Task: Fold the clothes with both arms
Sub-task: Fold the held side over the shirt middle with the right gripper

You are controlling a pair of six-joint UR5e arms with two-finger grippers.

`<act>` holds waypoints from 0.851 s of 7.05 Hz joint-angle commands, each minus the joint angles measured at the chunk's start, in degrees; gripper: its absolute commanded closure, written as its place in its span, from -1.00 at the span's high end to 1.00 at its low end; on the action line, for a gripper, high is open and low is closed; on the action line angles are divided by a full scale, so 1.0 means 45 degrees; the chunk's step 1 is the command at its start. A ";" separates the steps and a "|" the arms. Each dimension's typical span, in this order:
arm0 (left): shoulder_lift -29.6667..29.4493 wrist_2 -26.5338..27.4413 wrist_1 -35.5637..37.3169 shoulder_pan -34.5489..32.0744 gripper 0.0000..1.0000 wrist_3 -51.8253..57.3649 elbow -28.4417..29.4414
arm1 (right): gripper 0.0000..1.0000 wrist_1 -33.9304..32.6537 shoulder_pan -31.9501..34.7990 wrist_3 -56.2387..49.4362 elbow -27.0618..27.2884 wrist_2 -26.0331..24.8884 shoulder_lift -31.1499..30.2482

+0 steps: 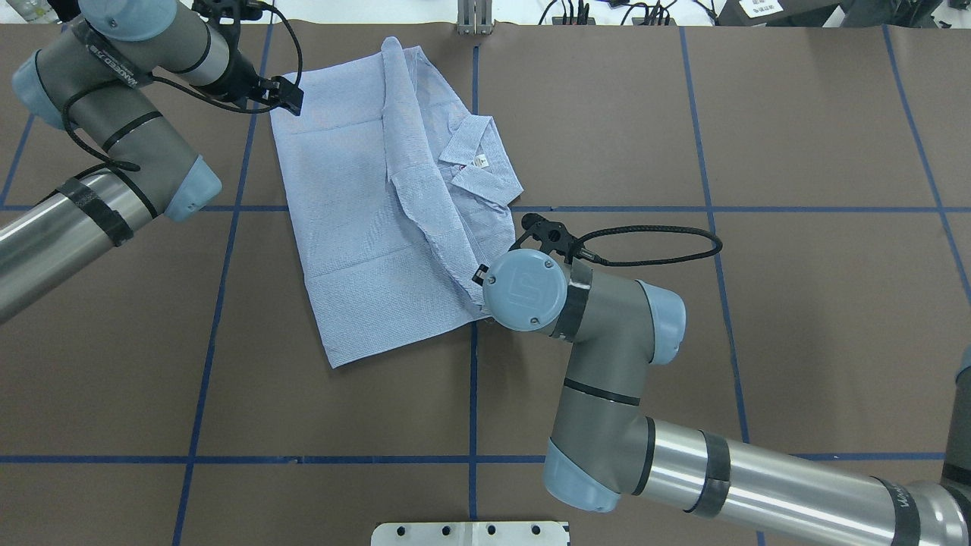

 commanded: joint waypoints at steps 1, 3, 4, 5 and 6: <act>0.0020 0.0019 -0.0017 0.0000 1.00 -0.0022 -0.0026 | -1.00 -0.0027 -0.0326 0.0443 0.2741 -0.0104 -0.1911; 0.0312 0.0019 -0.0017 0.0019 1.00 -0.0042 -0.0357 | -1.00 -0.1343 -0.2137 0.1790 0.4818 -0.1505 -0.2839; 0.0313 0.0019 -0.0017 0.0000 1.00 -0.0042 -0.0358 | -1.00 -0.1703 -0.2649 0.2143 0.5058 -0.1763 -0.2820; 0.0332 0.0019 -0.0017 0.0000 1.00 -0.0061 -0.0358 | -1.00 -0.1842 -0.3022 0.2223 0.5118 -0.2152 -0.2839; 0.0332 0.0019 -0.0017 0.0000 1.00 -0.0100 -0.0377 | -1.00 -0.2423 -0.3083 0.2224 0.5196 -0.2156 -0.2704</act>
